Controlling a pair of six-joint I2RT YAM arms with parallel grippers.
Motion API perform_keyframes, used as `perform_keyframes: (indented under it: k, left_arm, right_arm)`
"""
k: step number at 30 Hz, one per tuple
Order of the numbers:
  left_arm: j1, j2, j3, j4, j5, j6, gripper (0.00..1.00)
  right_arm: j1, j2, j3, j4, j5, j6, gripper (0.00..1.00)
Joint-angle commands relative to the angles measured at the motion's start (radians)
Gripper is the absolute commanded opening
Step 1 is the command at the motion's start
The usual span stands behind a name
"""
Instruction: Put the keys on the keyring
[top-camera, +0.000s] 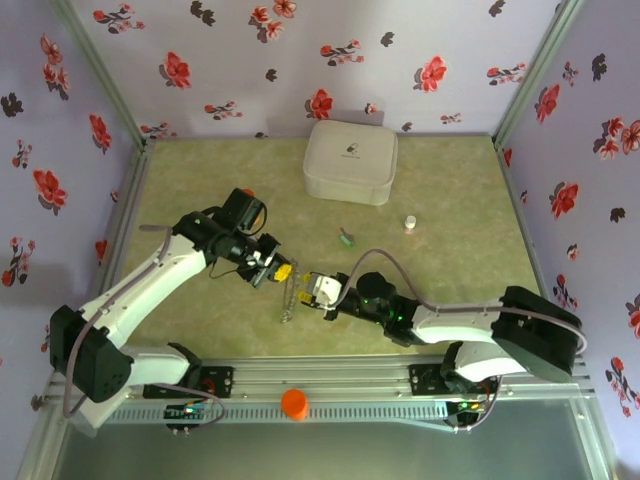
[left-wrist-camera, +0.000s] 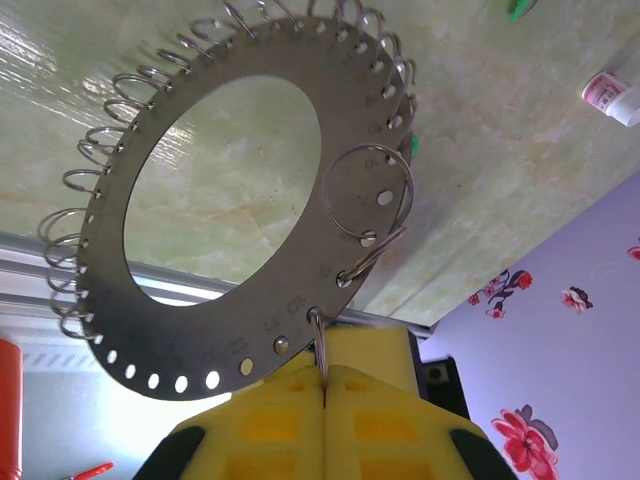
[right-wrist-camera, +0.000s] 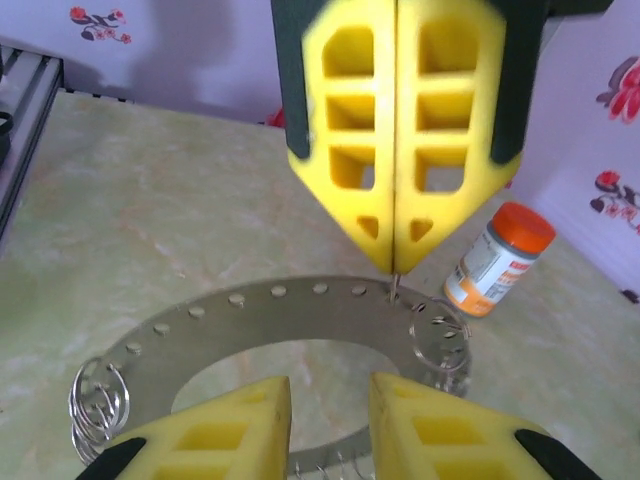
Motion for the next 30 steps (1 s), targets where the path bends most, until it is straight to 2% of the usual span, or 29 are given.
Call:
perform_keyframes:
  k: [1,9,18,22,25,27,28,30]
  left_arm:
    - [0.004,-0.032,-0.013,0.004,0.028,-0.028,0.0]
    - [0.001,-0.036,-0.013,0.009,0.031,-0.03,0.0]
    - [0.002,-0.04,-0.027,0.026,0.037,-0.039,0.0]
    - [0.002,-0.042,-0.03,0.028,0.042,-0.04,0.0]
    - [0.002,-0.046,-0.034,0.034,0.043,-0.041,0.0]
    - [0.003,-0.052,-0.043,0.055,0.033,-0.039,0.0]
    - [0.01,-0.065,-0.058,0.087,0.015,-0.031,0.02]
    - [0.026,-0.114,-0.102,0.155,-0.056,-0.011,0.35]
  right_arm:
    - [0.007,0.051,0.018,0.156,0.052,0.069,0.28]
    - [0.007,0.165,0.046,0.317,0.095,0.104,0.3]
    - [0.007,0.214,0.078,0.366,0.074,0.107,0.26]
    - [0.007,0.227,0.087,0.374,0.08,0.105,0.15]
    - [0.007,0.23,0.088,0.378,0.092,0.105,0.0]
    - [0.007,0.225,0.081,0.384,0.104,0.109,0.0]
    - [0.006,0.222,0.075,0.385,0.107,0.111,0.0]
    - [0.002,0.204,0.066,0.37,0.103,0.111,0.0]
